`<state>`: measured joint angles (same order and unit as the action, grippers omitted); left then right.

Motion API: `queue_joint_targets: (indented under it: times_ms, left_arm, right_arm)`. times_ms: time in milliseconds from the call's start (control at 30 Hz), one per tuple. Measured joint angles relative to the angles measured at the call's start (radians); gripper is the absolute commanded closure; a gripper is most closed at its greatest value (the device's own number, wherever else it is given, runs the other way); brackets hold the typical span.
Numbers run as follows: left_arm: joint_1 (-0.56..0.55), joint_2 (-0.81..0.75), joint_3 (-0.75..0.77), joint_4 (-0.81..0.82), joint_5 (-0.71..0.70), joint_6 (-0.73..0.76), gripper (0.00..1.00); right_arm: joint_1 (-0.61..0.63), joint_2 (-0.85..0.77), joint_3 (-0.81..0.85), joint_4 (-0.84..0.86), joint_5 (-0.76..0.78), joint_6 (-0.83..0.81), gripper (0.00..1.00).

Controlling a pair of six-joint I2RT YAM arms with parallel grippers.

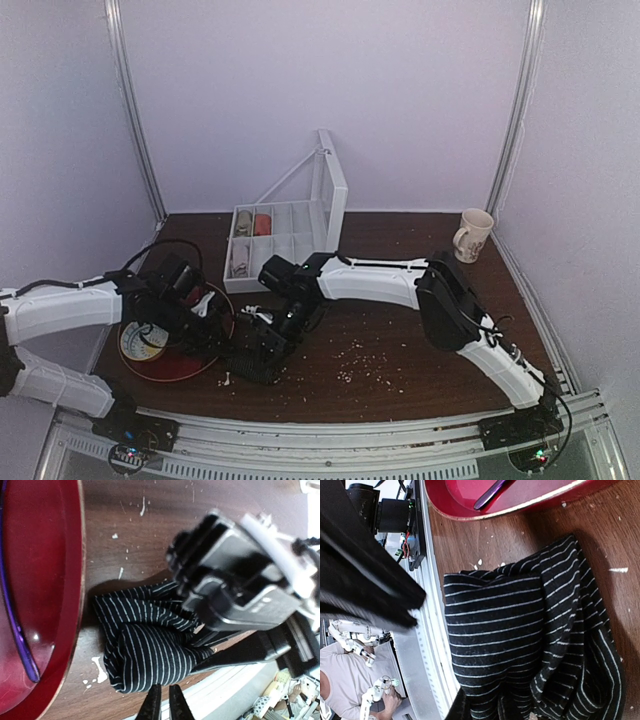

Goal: Roll the underwear
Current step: Roll the underwear at the center of the board.

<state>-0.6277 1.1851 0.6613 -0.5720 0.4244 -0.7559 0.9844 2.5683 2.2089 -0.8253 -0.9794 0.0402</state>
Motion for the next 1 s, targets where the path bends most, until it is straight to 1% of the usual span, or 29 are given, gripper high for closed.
queue_joint_targets:
  times_ms: [300,567,667,733,833,1000]
  left_arm:
    - [-0.037,0.121,0.000,0.065,0.006,-0.001,0.88]
    - [-0.039,0.166,0.006,0.103,-0.002,-0.002,0.89]
    - [-0.047,0.189,0.021,0.103,-0.016,-0.001,0.91]
    - [-0.054,0.206,0.034,0.101,-0.029,-0.001,0.92]
    - [-0.065,0.230,0.047,0.101,-0.046,0.000,0.93]
    - [-0.075,0.246,0.057,0.108,-0.061,0.000,0.94]
  right_arm:
    - [-0.010,0.013,0.008,0.000,-0.028,0.019,1.00]
    - [-0.012,0.013,0.008,0.002,-0.028,0.022,1.00]
    - [-0.013,0.013,0.008,0.003,-0.027,0.030,0.96]
    - [-0.014,0.013,0.005,0.006,-0.028,0.042,0.91]
    - [-0.016,0.007,-0.022,0.032,-0.040,0.057,0.89]
    - [-0.021,-0.049,-0.135,0.139,-0.037,0.092,0.73]
